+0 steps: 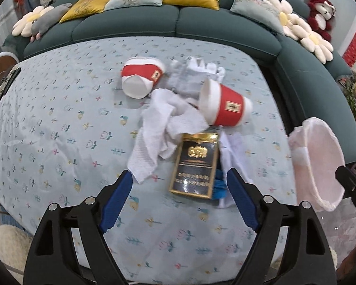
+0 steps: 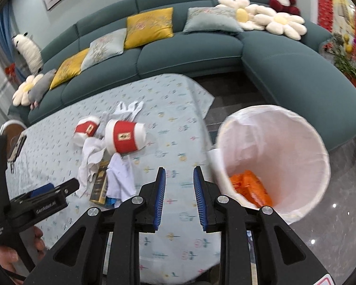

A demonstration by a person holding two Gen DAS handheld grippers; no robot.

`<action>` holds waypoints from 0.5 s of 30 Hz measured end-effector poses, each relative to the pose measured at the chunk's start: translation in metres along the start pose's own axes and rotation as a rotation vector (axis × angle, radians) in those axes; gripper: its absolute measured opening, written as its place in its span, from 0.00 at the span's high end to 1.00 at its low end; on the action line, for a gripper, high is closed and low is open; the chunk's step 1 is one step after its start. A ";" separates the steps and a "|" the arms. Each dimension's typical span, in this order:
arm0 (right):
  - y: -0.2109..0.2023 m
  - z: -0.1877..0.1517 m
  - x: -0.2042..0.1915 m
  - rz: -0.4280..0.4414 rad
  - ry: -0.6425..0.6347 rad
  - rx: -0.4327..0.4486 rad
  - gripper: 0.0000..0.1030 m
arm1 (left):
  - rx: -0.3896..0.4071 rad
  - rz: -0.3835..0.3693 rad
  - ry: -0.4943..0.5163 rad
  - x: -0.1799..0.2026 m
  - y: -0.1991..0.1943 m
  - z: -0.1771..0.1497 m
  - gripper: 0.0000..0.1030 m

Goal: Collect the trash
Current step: 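Return both tools to the table and grasp the white tissues with the right tool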

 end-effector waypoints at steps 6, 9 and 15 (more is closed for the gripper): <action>0.037 -0.008 -0.031 0.047 -0.036 -0.070 0.76 | -0.034 0.024 0.021 -0.013 0.031 0.010 0.25; 0.054 -0.014 -0.046 0.078 -0.042 -0.106 0.74 | -0.059 0.033 0.035 -0.017 0.047 0.013 0.25; 0.086 -0.030 -0.068 0.113 -0.062 -0.179 0.69 | -0.104 0.018 0.034 -0.025 0.077 0.019 0.38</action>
Point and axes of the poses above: each gripper's, at about its wrist camera, not at the fingertips, and y roughly the way its jaws point, x to its right, z to its top, the point moved 8 cm from there along y, roughly the way its jaws point, and after that the axes turned 1 degree about -x, right-handed, at the moved point
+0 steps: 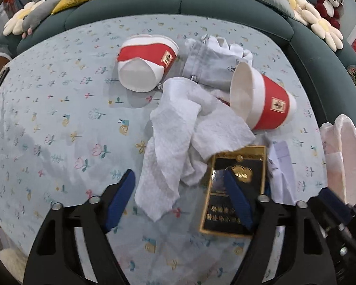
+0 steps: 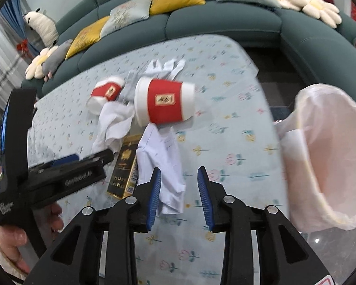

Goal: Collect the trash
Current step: 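Return both tools to the table and grasp the white tissues with the right tool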

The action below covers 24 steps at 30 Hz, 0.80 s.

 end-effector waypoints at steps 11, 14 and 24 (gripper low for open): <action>0.037 -0.008 -0.007 0.047 0.020 -0.068 0.72 | -0.024 -0.017 0.033 0.002 0.019 0.000 0.92; 0.031 -0.006 -0.008 0.048 0.017 -0.045 0.72 | -0.014 -0.030 0.025 0.001 0.012 0.000 0.96; -0.023 0.016 0.004 0.040 0.024 0.084 0.73 | 0.078 -0.074 0.013 0.020 -0.044 0.006 0.96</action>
Point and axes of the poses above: each gripper's, at about its wrist camera, not at the fingertips, and y roughly the way its jaws point, x to its right, z to its top, the point moved 8 cm from there along y, roughly the way its jaws point, and after that the axes turned 1 degree about -x, right-handed, at the moved point
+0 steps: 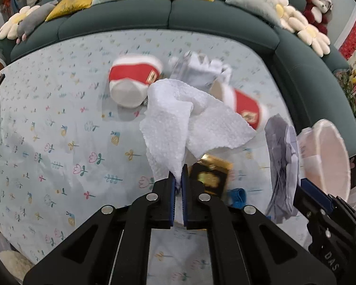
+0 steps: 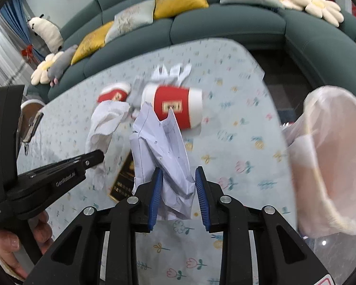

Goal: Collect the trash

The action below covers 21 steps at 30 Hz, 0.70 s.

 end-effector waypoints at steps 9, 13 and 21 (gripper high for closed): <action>-0.055 0.027 0.032 -0.038 0.035 0.120 0.73 | 0.072 -0.073 0.081 0.060 -0.042 0.012 0.96; -0.072 0.032 0.051 -0.061 0.052 0.151 0.86 | 0.086 -0.106 0.123 0.091 -0.051 0.014 0.96; -0.086 0.027 0.093 -0.083 0.111 0.166 0.94 | 0.095 -0.147 0.200 0.144 -0.057 0.011 0.96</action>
Point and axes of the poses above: each gripper's, at about its wrist camera, not at the fingertips, and y roughly the way its jaws point, x to its right, z to its top, the point moved 8 cm from there along y, roughly the way its jaws point, and after that the axes turned 1 degree about -x, right-handed, at the moved point
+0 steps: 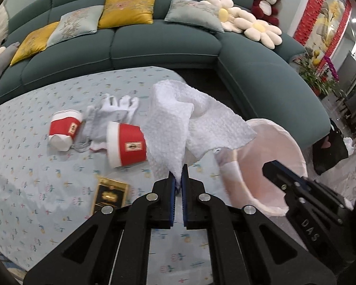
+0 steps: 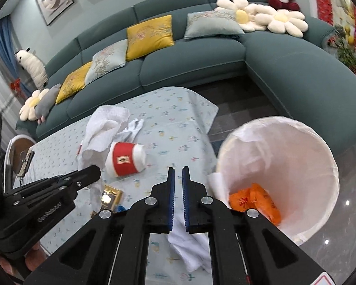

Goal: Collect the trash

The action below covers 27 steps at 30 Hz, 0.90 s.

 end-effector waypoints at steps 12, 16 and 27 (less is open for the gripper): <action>0.048 -0.105 0.015 0.026 0.073 -0.277 0.57 | -0.081 0.034 0.001 -0.014 0.017 -0.042 0.96; 0.065 -0.126 0.013 0.032 0.087 -0.358 0.81 | -0.108 0.042 -0.005 -0.022 0.023 -0.060 0.96; 0.054 -0.114 0.008 -0.012 0.043 -0.301 0.89 | -0.128 0.059 -0.051 -0.046 0.026 -0.069 0.96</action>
Point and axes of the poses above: each gripper's, at about its wrist camera, not at the fingertips, and y roughly the way its jaws point, x to its right, z to its top, the point moved 8 cm from there along y, roughly the way its jaws point, and after that the axes turned 1 degree about -x, right-handed, at the moved point
